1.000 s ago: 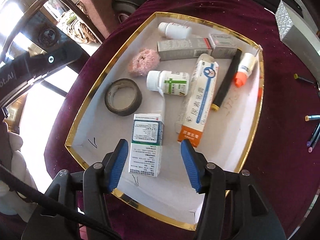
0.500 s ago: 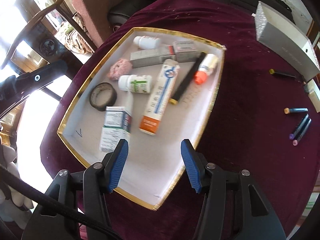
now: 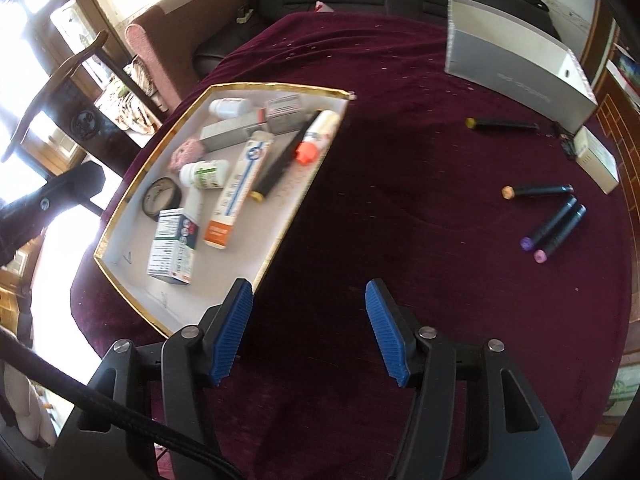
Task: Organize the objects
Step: 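Move both open tools back toward the black markers, then grasp a pink-capped black marker with the right tool while the left tool grasps a purple-capped marker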
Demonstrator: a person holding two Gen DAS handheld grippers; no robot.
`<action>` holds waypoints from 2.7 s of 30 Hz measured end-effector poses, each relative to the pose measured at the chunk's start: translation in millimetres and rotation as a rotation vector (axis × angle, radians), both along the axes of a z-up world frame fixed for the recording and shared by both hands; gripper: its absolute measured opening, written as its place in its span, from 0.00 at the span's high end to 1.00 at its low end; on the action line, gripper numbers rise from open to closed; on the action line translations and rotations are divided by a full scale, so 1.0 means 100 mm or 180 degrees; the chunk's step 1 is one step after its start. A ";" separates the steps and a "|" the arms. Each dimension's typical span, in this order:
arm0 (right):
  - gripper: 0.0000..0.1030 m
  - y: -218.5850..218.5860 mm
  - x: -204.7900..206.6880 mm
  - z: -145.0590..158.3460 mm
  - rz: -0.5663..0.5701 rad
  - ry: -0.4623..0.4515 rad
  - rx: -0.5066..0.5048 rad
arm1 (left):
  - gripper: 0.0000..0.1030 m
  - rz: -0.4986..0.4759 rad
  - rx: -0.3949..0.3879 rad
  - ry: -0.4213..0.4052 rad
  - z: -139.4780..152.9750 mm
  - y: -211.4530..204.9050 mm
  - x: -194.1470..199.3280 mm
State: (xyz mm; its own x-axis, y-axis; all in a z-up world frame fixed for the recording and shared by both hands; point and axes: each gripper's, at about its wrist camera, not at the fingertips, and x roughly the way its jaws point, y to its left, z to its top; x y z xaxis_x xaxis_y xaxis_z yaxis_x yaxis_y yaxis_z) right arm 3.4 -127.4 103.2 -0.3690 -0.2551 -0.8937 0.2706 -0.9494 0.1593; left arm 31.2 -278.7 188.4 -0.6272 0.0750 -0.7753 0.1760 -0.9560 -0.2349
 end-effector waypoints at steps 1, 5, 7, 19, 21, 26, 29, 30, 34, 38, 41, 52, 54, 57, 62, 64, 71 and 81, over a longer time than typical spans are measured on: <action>0.43 0.04 0.00 0.01 -0.0020 0.0011 0.0005 | 0.63 -0.0035 -0.0003 -0.0009 0.00 0.07 -0.01; 0.43 0.19 0.00 0.01 -0.0074 0.0030 -0.0004 | 0.63 -0.0124 -0.0027 -0.0041 0.00 0.28 -0.02; 0.41 0.26 0.00 0.00 -0.0094 0.0025 -0.0016 | 0.63 -0.0141 -0.0044 -0.0085 -0.02 0.35 -0.03; 0.38 1.05 -0.05 -0.36 -0.0636 -0.0357 -0.0183 | 0.63 -0.0515 -0.0084 -0.0752 -0.66 0.95 0.12; 0.39 1.18 -0.05 -0.38 -0.0722 -0.0372 -0.0176 | 0.63 -0.0626 -0.0073 -0.0828 -0.74 1.10 0.13; 0.39 1.41 -0.01 -0.37 -0.0842 -0.0373 -0.0177 | 0.63 -0.0898 -0.0095 -0.0847 -0.78 1.48 0.11; 0.39 1.60 0.01 -0.31 -0.0907 -0.0290 -0.0179 | 0.63 -0.1018 -0.0126 -0.0832 -0.78 1.65 0.10; 0.39 1.64 0.02 -0.29 -0.0926 -0.0252 -0.0177 | 0.63 -0.1045 -0.0128 -0.0833 -0.78 1.69 0.10; 0.39 1.97 0.04 -0.03 -0.1147 0.0055 -0.0111 | 0.63 -0.1094 -0.0103 -0.0881 -0.83 1.80 0.11; 0.38 2.17 0.10 0.37 -0.1365 0.0663 0.0196 | 0.63 -0.1121 -0.0093 -0.0900 -0.85 1.83 0.11; 0.20 2.20 0.17 0.68 -0.1500 0.1295 0.0487 | 0.63 -0.1161 -0.0086 -0.0884 -0.85 1.86 0.14; 0.00 2.50 -0.39 0.19 -0.1708 0.0434 -0.0205 | 0.63 -0.1196 -0.0077 -0.0930 -0.91 1.76 0.01; 0.00 2.63 -0.43 0.04 -0.1775 0.0209 -0.0273 | 0.63 -0.1208 -0.0034 -0.0921 -0.92 1.69 -0.16; 0.00 2.90 -0.44 -0.10 -0.2004 -0.0068 -0.0393 | 0.63 -0.1263 0.0083 -0.0753 -0.84 1.59 -0.44; 0.05 3.18 -0.59 -0.33 -0.2244 -0.0444 -0.0400 | 0.63 -0.1222 0.0284 -0.0651 -0.82 1.47 -0.80; 0.12 3.18 -0.68 -0.40 -0.2233 -0.0507 -0.0317 | 0.63 -0.1256 0.0396 -0.0699 -0.89 1.46 -0.90; 0.35 2.90 -1.08 -0.67 -0.2137 -0.0706 -0.0236 | 0.63 -0.1338 0.0620 -0.0844 -1.04 1.37 -1.04; 0.45 2.71 -1.31 -0.83 -0.2184 -0.0740 0.0358 | 0.63 -0.1445 0.0718 -0.0755 -1.04 1.33 -1.06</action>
State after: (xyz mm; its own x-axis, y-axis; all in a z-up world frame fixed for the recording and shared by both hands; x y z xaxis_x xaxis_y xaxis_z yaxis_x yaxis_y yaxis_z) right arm -127.3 143.2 20.4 -0.2103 0.0631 -0.9756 -0.4198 -0.9070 0.0318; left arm -74.3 -146.0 84.8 -0.3037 0.4773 -0.8246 -0.1686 -0.8787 -0.4465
